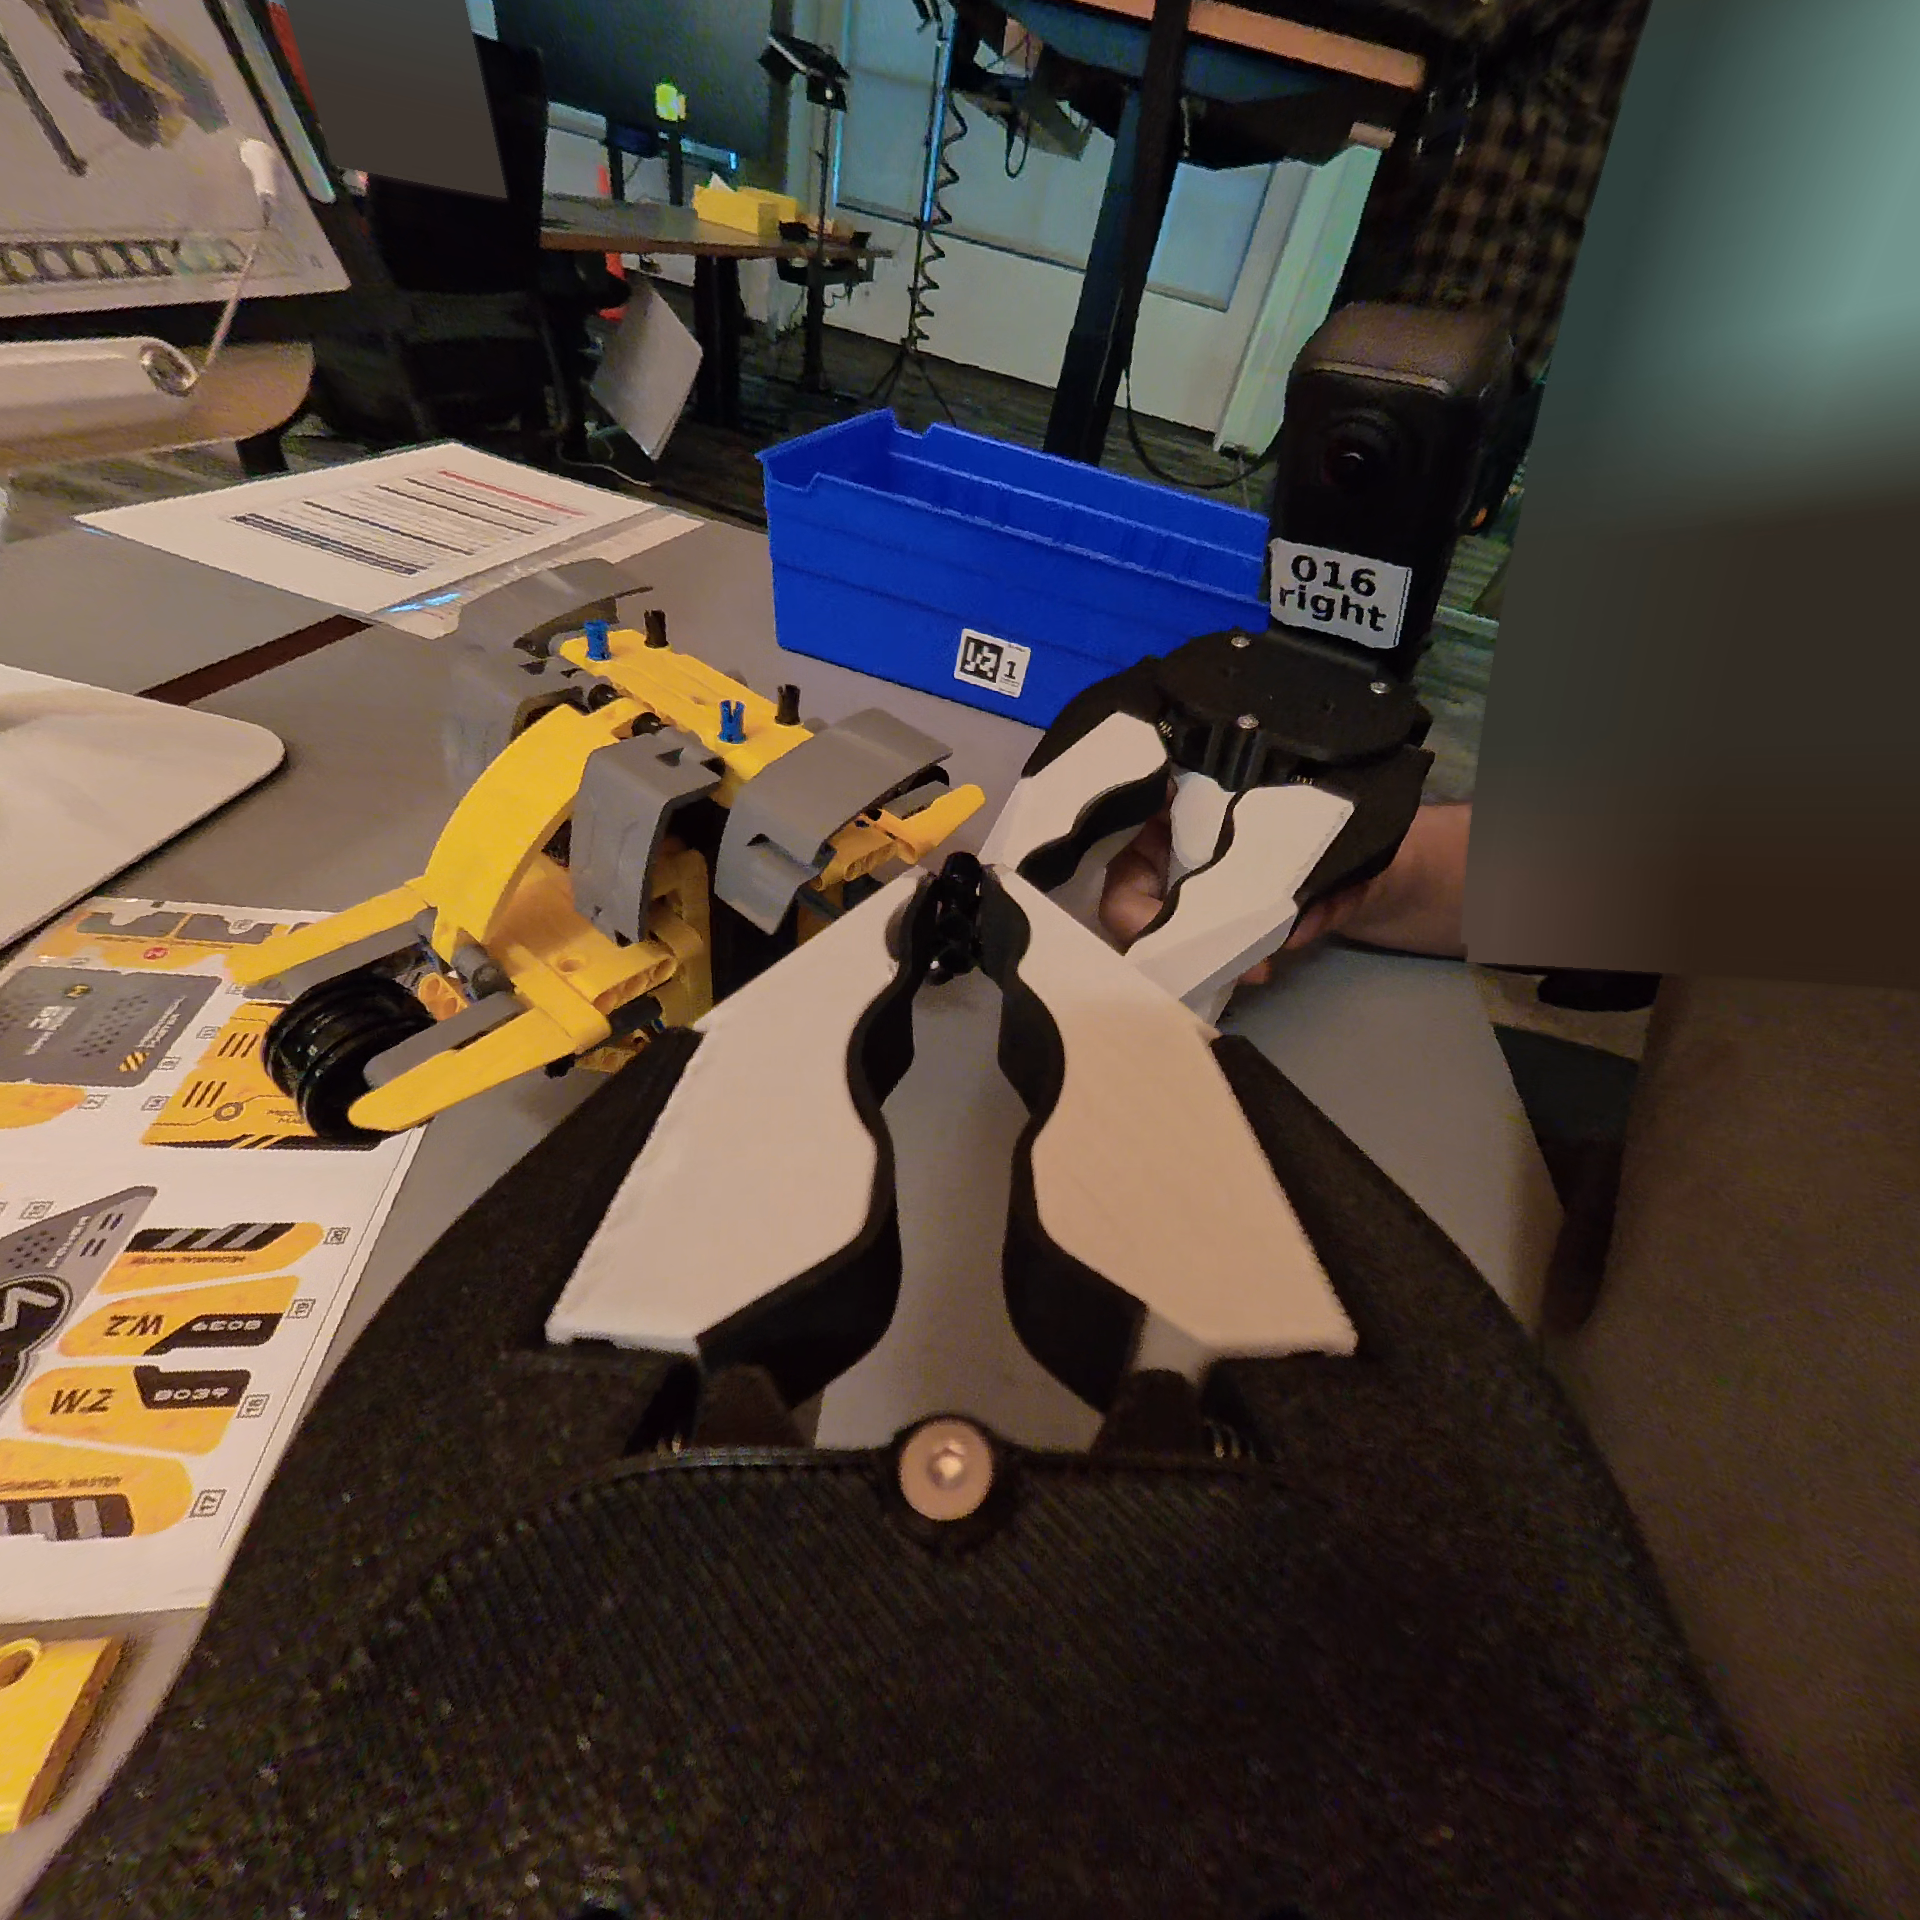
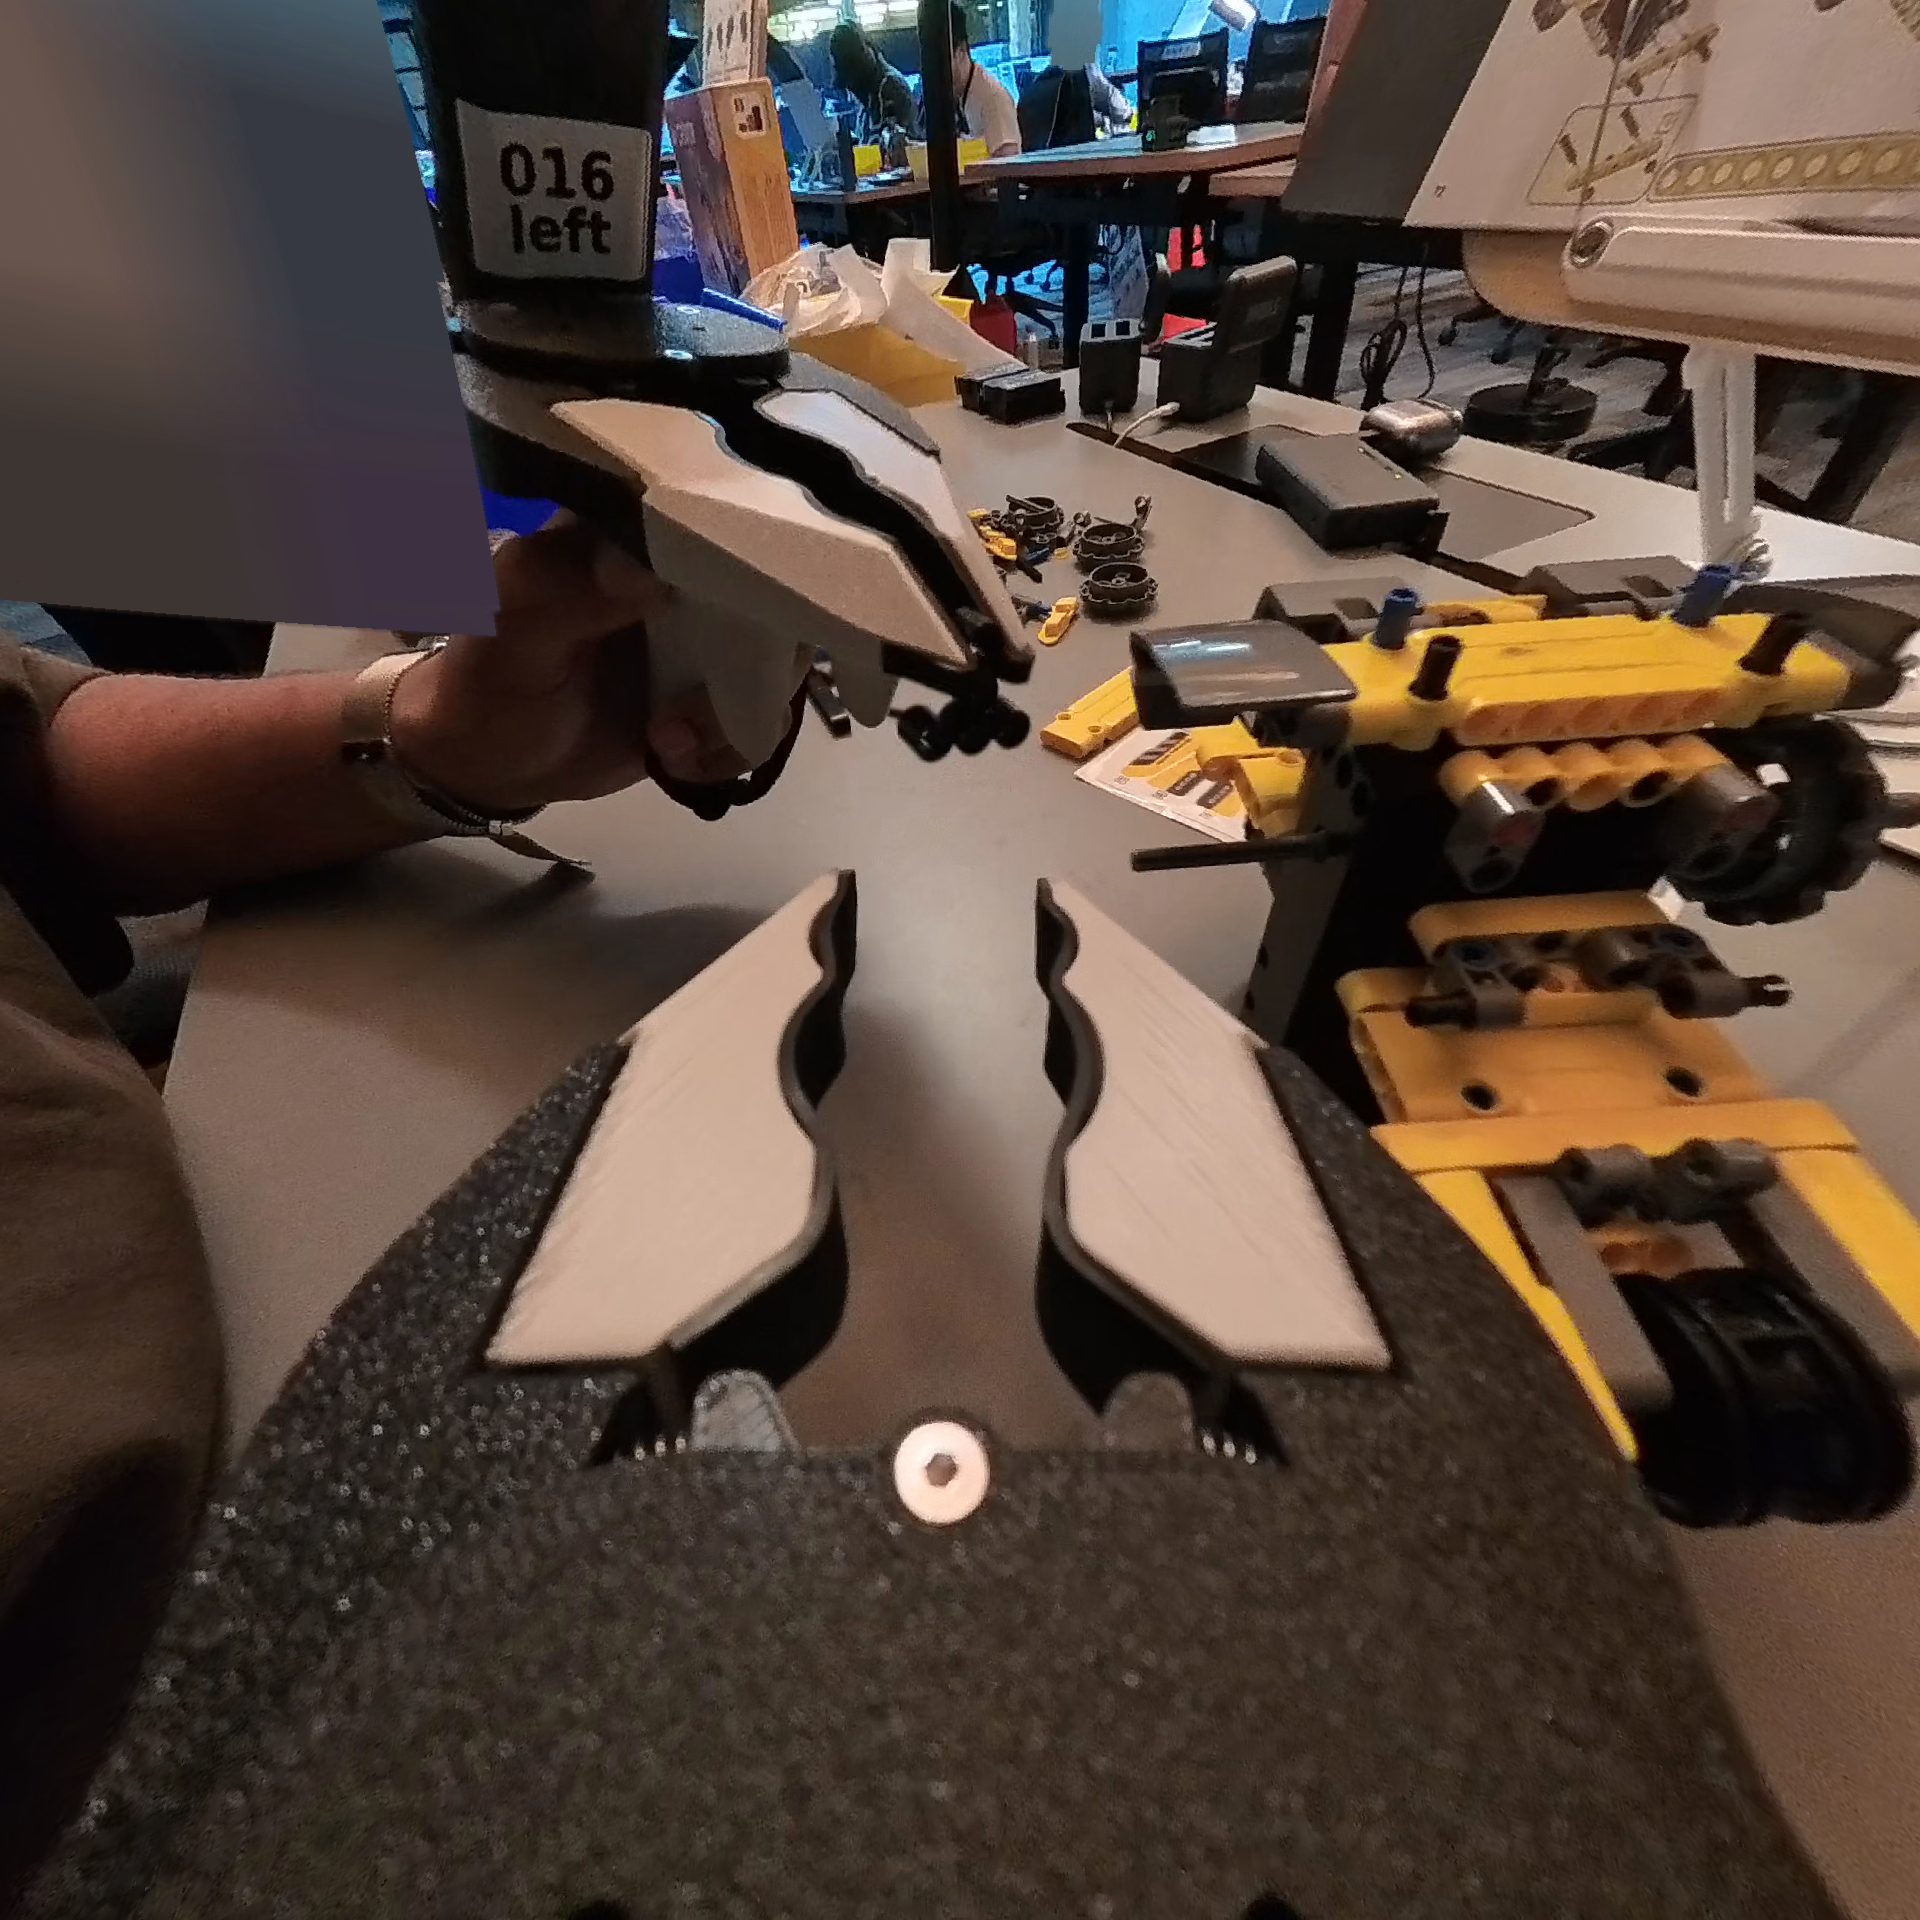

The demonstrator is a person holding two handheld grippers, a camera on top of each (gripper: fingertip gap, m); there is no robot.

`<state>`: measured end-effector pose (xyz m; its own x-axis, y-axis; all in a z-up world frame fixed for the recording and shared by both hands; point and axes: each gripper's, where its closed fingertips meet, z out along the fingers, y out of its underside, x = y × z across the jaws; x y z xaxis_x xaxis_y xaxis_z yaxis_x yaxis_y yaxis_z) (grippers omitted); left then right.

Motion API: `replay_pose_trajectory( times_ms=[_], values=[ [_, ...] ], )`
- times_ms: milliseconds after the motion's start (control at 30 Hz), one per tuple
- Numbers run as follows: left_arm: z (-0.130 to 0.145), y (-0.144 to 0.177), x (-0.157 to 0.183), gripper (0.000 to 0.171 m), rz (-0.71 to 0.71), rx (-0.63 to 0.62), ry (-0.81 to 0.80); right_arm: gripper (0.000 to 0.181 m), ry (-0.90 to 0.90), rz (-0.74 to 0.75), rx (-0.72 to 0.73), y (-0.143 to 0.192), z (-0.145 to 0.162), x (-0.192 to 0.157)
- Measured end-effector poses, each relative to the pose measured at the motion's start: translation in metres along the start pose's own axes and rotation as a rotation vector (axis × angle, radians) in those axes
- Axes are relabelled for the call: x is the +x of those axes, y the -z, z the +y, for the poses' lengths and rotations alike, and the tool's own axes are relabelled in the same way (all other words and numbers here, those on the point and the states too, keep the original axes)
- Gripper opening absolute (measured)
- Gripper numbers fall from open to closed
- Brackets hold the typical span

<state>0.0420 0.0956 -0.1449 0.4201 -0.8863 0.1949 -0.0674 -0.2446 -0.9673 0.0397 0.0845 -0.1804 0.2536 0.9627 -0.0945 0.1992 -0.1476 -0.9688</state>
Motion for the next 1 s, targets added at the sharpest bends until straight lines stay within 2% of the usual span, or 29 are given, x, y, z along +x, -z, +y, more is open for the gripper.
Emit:
replay_pose_trajectory(
  times_ms=[333,567,700,800,1000],
  values=[
    [0.006,-0.003,0.002,0.006,0.012,-0.032,-0.002,0.034,0.006,0.022,0.008,0.002,-0.002,0.004],
    [0.004,-0.002,0.003,0.006,0.026,-0.017,0.013,0.034,0.006,0.023,0.006,0.002,-0.002,0.005],
    [-0.002,-0.001,0.010,0.006,0.082,0.023,0.037,0.034,0.001,0.016,0.009,0.002,-0.002,0.004],
    [-0.006,0.000,0.016,0.006,0.135,0.059,0.068,0.039,-0.048,-0.051,0.039,0.003,-0.006,-0.004],
    [-0.014,0.001,0.027,0.006,0.261,0.144,0.179,0.046,-0.256,-0.219,0.093,0.007,-0.015,-0.014]
  ],
)
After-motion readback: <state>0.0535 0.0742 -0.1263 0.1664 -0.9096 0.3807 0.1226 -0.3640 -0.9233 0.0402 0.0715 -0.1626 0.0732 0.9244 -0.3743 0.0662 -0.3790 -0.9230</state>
